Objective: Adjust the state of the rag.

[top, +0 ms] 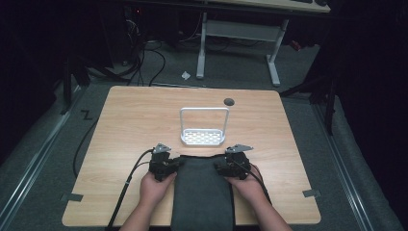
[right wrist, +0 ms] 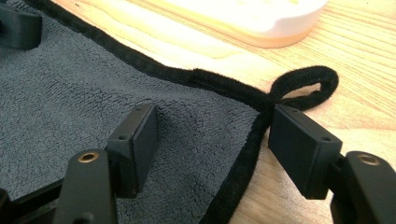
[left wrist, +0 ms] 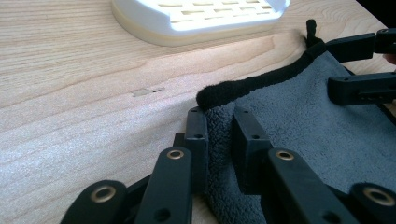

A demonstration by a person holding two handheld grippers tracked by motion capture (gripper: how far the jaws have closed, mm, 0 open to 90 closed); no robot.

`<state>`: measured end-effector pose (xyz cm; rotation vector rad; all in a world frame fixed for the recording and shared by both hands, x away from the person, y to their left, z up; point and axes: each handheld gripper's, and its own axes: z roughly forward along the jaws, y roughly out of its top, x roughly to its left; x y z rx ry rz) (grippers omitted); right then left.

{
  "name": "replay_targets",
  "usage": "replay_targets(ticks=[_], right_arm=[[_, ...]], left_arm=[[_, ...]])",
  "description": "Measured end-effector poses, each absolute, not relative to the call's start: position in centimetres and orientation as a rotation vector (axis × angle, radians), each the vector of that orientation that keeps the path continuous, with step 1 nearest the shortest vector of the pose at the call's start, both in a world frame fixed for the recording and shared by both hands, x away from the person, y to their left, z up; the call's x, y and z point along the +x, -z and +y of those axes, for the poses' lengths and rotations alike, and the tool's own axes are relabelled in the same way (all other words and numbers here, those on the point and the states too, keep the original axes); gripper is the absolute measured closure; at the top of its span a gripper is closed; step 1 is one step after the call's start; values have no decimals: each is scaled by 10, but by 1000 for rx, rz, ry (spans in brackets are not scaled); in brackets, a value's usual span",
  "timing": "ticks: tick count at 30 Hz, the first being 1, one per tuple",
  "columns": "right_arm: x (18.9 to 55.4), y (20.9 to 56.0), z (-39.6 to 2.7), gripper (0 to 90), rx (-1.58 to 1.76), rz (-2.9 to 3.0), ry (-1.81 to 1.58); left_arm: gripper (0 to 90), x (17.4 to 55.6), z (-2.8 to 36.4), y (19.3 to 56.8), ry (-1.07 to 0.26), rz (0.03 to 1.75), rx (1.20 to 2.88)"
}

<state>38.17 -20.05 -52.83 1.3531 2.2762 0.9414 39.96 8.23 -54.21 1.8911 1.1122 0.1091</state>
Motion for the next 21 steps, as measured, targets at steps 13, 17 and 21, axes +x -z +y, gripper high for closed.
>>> replay_targets(ticks=[13,17,21], right_arm=[[371,529,-196,746,1273,2338,-1023],[370,530,-197,759,1277,2335,-1043],[368,528,-199,771,1264,2323,-1073]], left_arm=[[775,400,82,542,-110,1109,1895],[765,399,82,542,-117,1106,1902],[768,399,81,542,-125,1100,1904]])
